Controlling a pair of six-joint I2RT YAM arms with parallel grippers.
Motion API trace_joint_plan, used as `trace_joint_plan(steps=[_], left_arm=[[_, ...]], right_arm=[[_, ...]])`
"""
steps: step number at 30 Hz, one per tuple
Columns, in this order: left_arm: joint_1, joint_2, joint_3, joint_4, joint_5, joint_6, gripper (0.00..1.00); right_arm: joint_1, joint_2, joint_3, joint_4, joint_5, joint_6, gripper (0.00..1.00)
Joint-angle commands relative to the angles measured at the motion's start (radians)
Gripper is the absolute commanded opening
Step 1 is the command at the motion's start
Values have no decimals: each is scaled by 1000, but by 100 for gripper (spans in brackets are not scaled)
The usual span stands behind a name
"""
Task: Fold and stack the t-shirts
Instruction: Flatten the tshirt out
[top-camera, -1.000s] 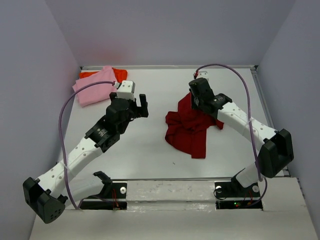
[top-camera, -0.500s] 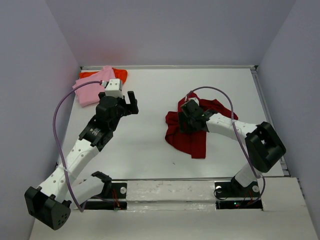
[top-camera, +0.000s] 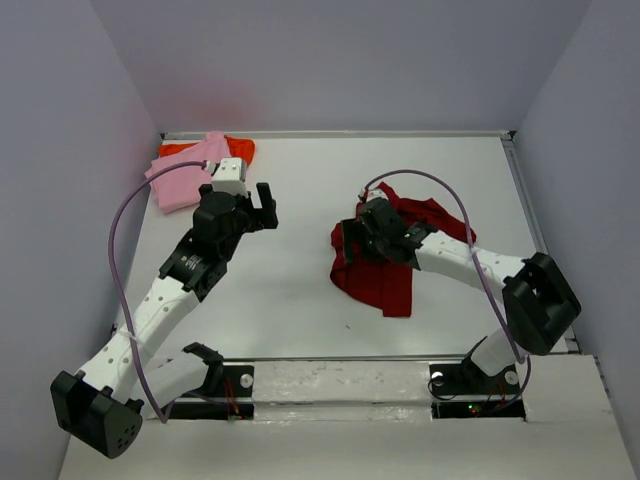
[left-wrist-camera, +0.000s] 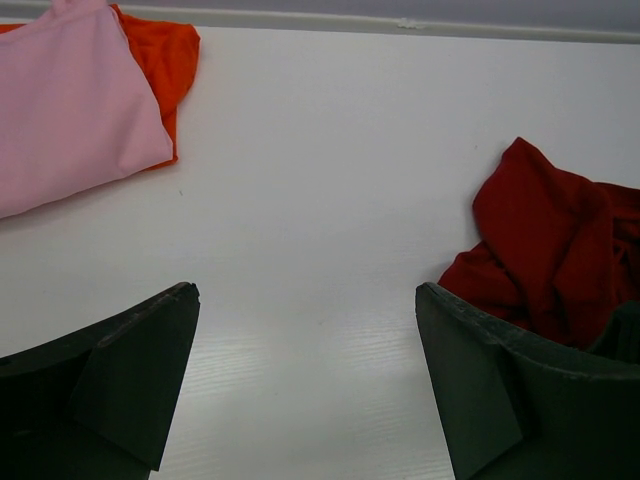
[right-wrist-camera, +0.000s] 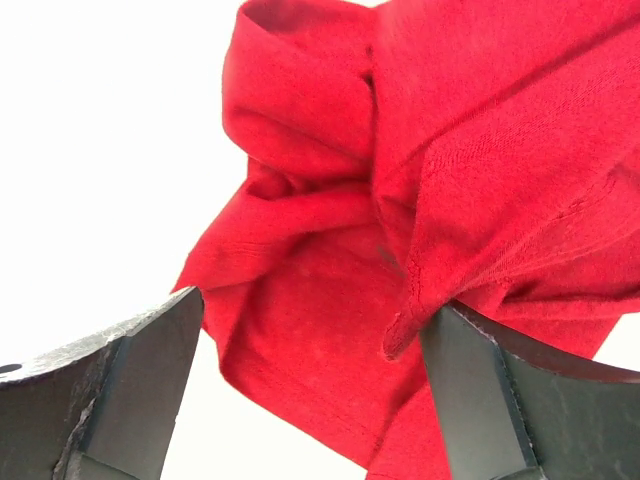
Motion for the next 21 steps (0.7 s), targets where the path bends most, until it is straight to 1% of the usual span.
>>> trace_joint_plan(steps=[1, 5, 8, 11, 12, 15, 17, 18, 19, 21], left_arm=[[7, -4, -7, 39, 12, 1, 99], [7, 2, -5, 35, 18, 4, 99], [7, -4, -5, 36, 18, 3, 99], [7, -9, -7, 36, 16, 4, 99], [7, -9, -7, 36, 16, 4, 99], [7, -12, -8, 35, 12, 3, 99], [7, -13, -8, 33, 10, 4, 99], [7, -13, -8, 33, 9, 4, 99], [7, -16, -8, 35, 9, 6, 99], [7, -18, -10, 35, 10, 6, 99]], right_arm=[[11, -65, -9, 85, -39, 2, 92], [31, -63, -35, 123, -74, 6, 92], [31, -14, -64, 166, -50, 4, 92], [31, 95, -31, 174, -56, 6, 92], [31, 155, -20, 169, -59, 18, 92], [31, 223, 25, 166, -94, 29, 92], [31, 276, 48, 152, -67, 62, 92], [31, 293, 63, 137, -26, 73, 92], [22, 315, 107, 79, 1, 99, 93], [-15, 379, 155, 16, 74, 127, 93]])
